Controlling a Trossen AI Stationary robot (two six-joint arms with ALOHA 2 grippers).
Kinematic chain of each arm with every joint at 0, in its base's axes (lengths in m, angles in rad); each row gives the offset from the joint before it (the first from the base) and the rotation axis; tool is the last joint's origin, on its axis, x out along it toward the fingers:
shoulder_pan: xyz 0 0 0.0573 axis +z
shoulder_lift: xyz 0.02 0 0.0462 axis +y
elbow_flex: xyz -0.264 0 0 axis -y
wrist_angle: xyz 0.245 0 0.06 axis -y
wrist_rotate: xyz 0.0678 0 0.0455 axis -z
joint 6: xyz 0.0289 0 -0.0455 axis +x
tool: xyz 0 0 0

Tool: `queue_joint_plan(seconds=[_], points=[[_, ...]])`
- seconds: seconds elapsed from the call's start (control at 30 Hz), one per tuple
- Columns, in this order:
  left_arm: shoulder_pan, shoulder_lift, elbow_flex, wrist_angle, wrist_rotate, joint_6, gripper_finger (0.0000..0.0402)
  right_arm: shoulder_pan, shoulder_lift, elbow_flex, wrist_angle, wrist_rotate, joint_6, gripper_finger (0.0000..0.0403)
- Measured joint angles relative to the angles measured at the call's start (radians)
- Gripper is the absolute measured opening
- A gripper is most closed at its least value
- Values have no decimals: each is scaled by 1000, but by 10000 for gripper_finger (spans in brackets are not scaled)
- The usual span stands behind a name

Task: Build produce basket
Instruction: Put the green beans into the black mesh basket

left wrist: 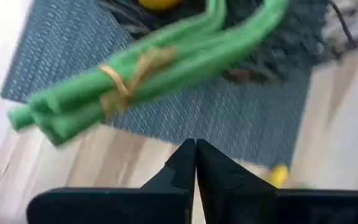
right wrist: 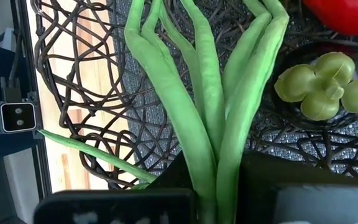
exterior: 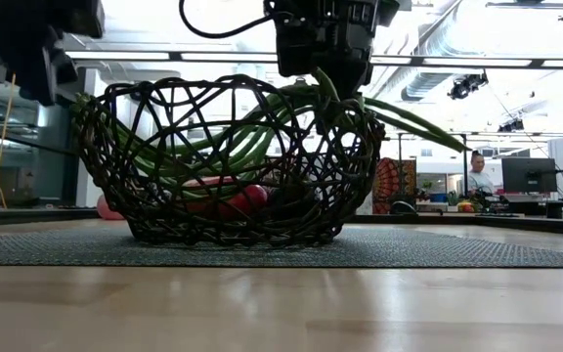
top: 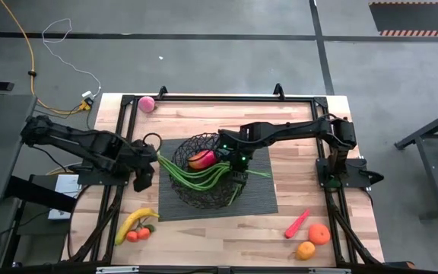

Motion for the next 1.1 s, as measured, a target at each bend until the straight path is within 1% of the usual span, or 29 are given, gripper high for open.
queue_joint_plan(seconds=[0.07,0.17,0.27,0.4,0.57,0.7,0.8,0.93,1.1], points=[[18,11,-17,33,-22,-9,1,0,0,0,1,0,0,0],[50,22,-25,39,-58,-3,1,0,0,0,7,0,0,0],[93,30,-26,48,-66,23,0,0,0,0,12,0,7,0],[151,35,-25,136,-65,75,0,0,0,0,12,-1,32,0],[217,44,-25,256,-27,122,0,3,0,0,12,-1,35,0],[254,94,-25,306,24,172,0,5,1,0,13,-1,53,0],[268,157,-25,336,61,200,0,6,1,0,14,-2,56,0],[270,231,-25,409,77,207,0,9,1,0,18,-8,84,0],[270,277,-25,488,92,219,0,29,1,0,22,-30,122,0]])
